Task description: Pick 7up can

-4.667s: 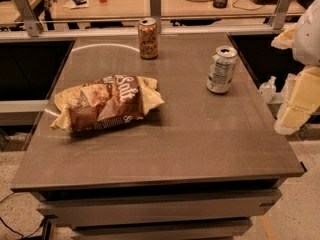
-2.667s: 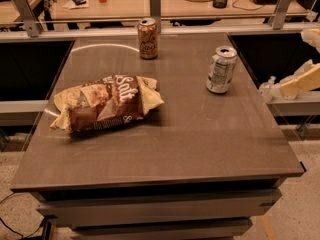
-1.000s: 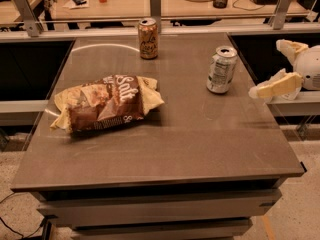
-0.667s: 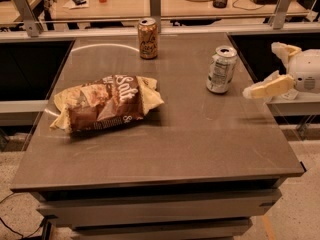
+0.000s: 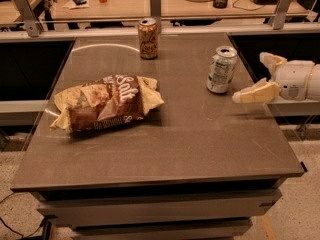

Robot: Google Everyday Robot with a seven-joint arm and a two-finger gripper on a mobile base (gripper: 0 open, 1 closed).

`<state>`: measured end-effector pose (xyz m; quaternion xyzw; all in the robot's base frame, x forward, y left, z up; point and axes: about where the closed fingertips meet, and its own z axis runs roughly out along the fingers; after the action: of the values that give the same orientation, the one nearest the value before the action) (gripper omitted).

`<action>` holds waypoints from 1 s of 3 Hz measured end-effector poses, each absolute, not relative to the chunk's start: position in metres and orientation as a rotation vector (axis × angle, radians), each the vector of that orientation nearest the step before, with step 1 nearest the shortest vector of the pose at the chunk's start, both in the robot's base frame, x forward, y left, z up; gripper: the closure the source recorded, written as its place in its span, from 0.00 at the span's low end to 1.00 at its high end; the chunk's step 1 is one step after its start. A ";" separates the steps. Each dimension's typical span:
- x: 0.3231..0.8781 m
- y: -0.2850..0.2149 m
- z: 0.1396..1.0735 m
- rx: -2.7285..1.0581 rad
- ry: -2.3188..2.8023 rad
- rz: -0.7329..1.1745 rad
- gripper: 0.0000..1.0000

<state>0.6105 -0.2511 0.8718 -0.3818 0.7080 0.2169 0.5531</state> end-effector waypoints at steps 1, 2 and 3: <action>0.618 -0.241 0.861 -0.890 1.653 0.556 0.00; 0.626 -0.229 0.858 -0.888 1.624 0.589 0.00; 0.637 -0.217 0.858 -0.892 1.591 0.615 0.00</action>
Offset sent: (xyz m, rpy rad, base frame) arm 0.0261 0.0302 -0.0180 0.1057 -0.0229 0.0582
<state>0.6370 -0.2167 0.8585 -0.3801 0.6784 0.2620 0.5715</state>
